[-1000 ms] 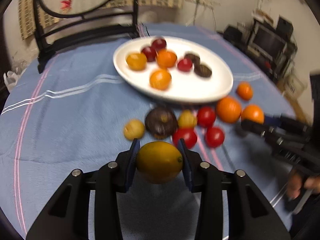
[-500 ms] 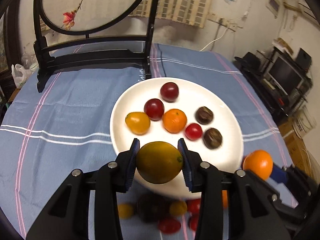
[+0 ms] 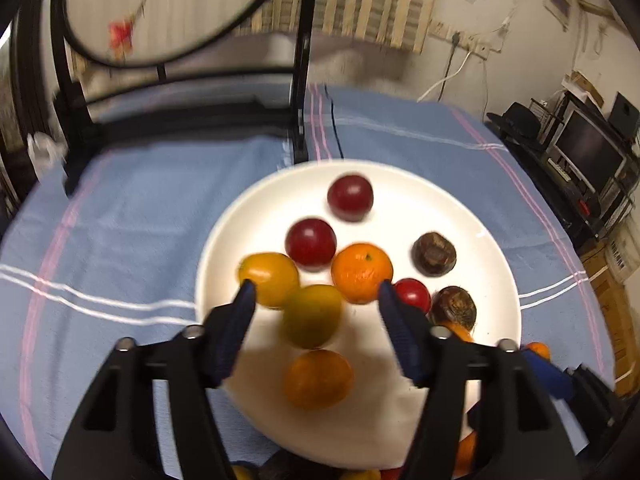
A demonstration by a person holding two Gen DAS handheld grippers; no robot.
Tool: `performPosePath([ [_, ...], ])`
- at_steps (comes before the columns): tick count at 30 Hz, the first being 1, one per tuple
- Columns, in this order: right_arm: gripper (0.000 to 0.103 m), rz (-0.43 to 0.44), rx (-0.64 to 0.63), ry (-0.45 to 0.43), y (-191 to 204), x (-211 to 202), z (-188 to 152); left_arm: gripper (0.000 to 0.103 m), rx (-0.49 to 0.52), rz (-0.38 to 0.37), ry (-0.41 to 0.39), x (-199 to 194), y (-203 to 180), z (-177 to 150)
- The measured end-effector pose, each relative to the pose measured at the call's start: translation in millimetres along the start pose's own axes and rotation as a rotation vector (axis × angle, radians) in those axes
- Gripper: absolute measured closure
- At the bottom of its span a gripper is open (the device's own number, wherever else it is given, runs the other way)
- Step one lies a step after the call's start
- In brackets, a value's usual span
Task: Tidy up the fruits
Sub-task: 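Lower the mandarin and yellow fruit onto the white plate and open both tools, then grasp another mandarin with the right tool while the left tool grasps a small yellow-brown fruit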
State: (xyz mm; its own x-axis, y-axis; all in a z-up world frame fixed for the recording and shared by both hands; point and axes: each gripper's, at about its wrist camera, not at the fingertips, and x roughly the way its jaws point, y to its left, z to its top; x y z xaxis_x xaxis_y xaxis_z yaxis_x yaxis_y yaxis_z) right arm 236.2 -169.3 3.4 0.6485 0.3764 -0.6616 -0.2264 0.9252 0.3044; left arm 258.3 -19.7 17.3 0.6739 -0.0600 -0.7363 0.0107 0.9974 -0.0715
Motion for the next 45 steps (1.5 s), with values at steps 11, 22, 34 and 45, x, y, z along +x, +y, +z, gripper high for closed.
performPosePath([
  [11,0.034,-0.017,0.022,-0.011,-5.2,-14.3,-2.2,0.014,0.003,0.020,-0.080,-66.5,13.5,-19.0],
  [22,0.034,-0.077,-0.071,0.049,4.4,-23.8,-20.1,0.014,0.106,0.160,-0.066,-81.4,37.8,-72.5],
  [34,0.042,-0.159,-0.165,0.178,13.9,-11.9,-53.4,0.014,0.038,0.090,-0.006,-66.3,69.1,-85.9],
  [45,0.058,-0.175,-0.160,0.202,21.0,12.2,-53.8,0.014,-0.046,0.042,0.040,-57.3,97.6,-86.2],
])
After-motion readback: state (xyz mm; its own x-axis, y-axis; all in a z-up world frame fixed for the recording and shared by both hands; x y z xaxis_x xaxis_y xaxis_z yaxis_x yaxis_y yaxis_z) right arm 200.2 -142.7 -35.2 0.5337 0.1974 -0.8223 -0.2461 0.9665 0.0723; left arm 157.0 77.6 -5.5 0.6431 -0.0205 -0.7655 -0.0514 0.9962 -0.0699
